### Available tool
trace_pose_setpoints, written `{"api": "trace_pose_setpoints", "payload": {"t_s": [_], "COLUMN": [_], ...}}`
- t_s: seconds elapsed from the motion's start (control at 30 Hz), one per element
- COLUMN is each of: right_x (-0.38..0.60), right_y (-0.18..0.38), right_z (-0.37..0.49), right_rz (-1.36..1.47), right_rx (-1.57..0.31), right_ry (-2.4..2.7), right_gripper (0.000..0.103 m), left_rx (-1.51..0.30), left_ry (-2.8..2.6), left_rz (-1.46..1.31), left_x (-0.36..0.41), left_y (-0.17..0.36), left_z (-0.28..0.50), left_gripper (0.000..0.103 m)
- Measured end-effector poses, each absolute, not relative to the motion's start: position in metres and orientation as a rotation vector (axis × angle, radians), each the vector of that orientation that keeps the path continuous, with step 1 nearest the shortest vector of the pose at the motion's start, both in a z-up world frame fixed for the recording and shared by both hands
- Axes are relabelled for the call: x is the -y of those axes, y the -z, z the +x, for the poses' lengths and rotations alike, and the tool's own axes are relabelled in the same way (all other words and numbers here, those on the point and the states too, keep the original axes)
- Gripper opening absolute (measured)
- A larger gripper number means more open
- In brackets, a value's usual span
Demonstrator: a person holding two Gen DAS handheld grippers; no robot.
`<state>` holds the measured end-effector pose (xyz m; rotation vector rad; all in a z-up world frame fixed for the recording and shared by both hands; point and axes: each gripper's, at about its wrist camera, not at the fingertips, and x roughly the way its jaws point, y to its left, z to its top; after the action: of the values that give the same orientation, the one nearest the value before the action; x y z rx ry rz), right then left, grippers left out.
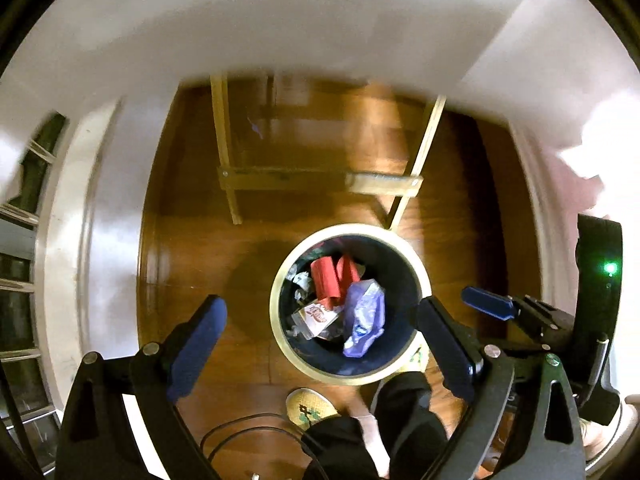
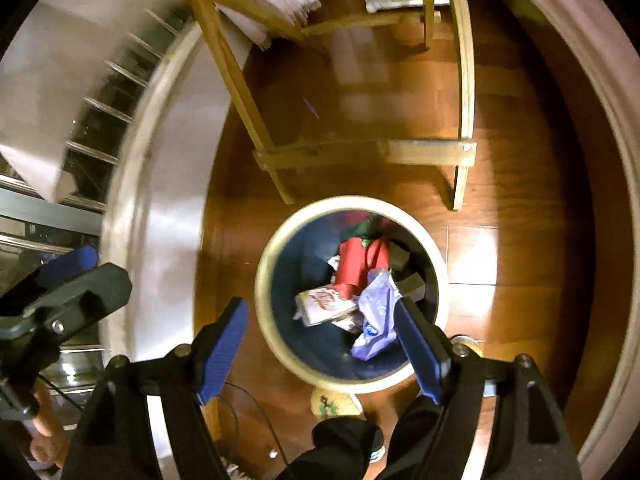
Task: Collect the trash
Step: 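Raise both tools back toward the table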
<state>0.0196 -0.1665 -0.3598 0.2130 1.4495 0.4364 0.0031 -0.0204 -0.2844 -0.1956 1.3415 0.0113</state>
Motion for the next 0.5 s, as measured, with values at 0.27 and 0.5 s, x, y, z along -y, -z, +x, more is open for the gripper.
{"api": "trace_pose_setpoints", "payload": {"t_s": [0.27,0.5], "right_x": [0.18,0.193], "right_y": [0.216,0.098], "right_z": [0.016,0.016], "right_rz": [0.253,0.28], "right_rx": [-1.337,-1.212], "right_ry": [-0.462,-0.461], "right_gripper": [0.075,0.075], "left_rx": [-1.184,-1.025], "left_ry": [0.051,0.108], "left_rz": [-0.199,-0.204], "left_x": [0.02,0.02], "left_y": [0.141,0.021], "left_z": [-0.001,-0.003], "left_gripper": [0.096,0.096]}}
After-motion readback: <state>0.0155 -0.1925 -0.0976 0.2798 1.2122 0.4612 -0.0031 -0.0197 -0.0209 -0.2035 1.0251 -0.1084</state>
